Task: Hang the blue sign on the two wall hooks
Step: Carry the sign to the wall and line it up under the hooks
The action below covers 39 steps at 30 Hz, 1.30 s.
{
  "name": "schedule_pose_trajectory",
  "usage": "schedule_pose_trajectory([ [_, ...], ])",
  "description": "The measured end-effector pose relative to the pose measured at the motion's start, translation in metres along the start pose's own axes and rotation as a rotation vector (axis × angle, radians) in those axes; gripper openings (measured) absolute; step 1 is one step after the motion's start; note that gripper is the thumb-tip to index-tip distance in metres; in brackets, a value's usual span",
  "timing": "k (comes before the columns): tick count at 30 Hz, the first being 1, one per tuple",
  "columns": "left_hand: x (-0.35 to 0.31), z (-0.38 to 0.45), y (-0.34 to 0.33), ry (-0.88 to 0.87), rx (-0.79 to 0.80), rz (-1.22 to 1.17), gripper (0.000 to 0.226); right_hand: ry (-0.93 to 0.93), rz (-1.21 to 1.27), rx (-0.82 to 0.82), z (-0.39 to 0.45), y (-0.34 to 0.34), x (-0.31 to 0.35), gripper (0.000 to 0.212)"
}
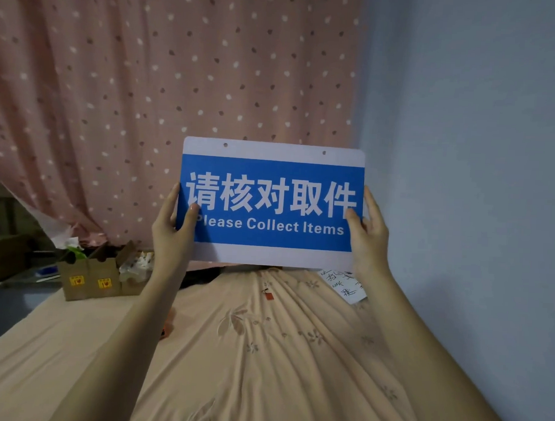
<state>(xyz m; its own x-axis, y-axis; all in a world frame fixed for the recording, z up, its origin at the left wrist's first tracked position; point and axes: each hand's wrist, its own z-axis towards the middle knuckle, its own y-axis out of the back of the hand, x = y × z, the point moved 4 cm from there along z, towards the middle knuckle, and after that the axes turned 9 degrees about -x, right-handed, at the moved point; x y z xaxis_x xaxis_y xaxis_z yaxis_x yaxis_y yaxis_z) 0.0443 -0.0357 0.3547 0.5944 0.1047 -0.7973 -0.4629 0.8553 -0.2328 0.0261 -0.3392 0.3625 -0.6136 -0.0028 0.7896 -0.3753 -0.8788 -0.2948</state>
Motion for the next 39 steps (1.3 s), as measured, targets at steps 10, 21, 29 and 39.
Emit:
schedule_pose_trajectory([
  [10,-0.009,-0.023,-0.042,-0.016,0.061,-0.036,0.051,0.031,-0.067,-0.118,-0.003,0.054,0.017,0.049],
  [21,-0.018,-0.059,-0.095,0.038,0.169,-0.143,0.051,0.085,-0.148,-0.229,-0.007,0.121,0.047,0.050],
  [29,-0.041,-0.097,-0.143,0.052,0.231,-0.191,0.050,0.119,-0.185,-0.302,-0.004,0.179,0.078,0.050],
  [39,-0.061,-0.149,-0.207,0.008,0.348,-0.241,0.049,0.174,-0.226,-0.421,-0.007,0.257,0.103,0.051],
])
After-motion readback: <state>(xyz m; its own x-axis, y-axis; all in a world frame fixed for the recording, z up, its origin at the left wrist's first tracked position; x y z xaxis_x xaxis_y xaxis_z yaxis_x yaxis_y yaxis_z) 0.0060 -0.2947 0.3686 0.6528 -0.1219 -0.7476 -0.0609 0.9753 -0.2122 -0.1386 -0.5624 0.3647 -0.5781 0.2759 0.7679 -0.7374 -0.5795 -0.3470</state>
